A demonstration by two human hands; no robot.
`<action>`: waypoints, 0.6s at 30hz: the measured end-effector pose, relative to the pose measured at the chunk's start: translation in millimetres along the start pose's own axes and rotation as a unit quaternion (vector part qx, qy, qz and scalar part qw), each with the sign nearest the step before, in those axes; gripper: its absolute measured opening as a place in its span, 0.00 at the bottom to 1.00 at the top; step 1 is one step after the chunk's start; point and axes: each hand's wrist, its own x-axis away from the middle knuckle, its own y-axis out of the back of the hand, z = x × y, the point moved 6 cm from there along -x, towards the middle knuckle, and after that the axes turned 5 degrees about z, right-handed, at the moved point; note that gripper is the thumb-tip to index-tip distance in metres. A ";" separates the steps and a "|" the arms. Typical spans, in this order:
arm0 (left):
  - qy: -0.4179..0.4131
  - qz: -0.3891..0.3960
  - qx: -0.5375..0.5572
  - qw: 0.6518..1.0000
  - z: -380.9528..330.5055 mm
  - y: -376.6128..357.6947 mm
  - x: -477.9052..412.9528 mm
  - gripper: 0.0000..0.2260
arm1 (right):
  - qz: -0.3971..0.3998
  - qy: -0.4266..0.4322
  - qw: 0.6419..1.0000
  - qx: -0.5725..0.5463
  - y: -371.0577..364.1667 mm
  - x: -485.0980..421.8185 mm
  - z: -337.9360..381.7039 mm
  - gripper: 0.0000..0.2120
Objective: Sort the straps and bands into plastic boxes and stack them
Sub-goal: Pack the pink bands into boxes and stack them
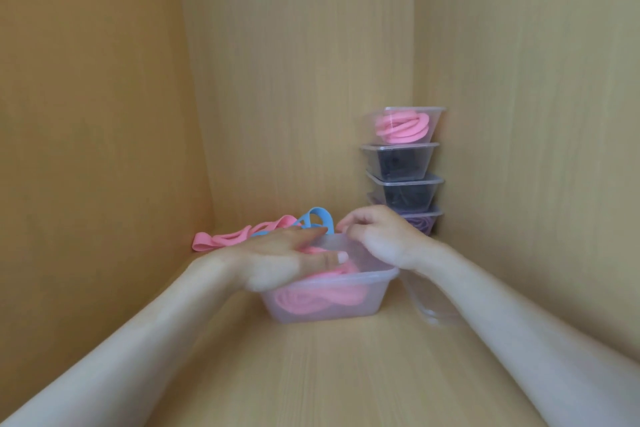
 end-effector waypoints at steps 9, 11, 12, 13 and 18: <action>0.042 -0.067 0.099 0.992 28.9 -1.8 -32.4 0.13 | 0.135 0.015 0.981 0.142 -10.4 26.5 11.7 0.19; 0.061 -0.093 0.177 0.978 39.6 1.3 -46.5 0.10 | 0.152 0.023 0.974 0.168 -11.1 24.8 9.6 0.26; 0.054 -0.078 0.240 0.966 43.1 -1.8 -46.0 0.13 | 0.148 0.019 0.973 0.177 -10.5 22.9 9.8 0.28; 0.046 -0.055 0.311 0.948 43.3 -3.1 -46.5 0.13 | 0.136 0.017 0.974 0.181 -10.1 19.4 7.3 0.29; 0.019 -0.073 0.425 0.902 46.7 5.9 -48.5 0.22 | 0.109 0.009 0.976 0.191 -14.9 6.3 -3.9 0.38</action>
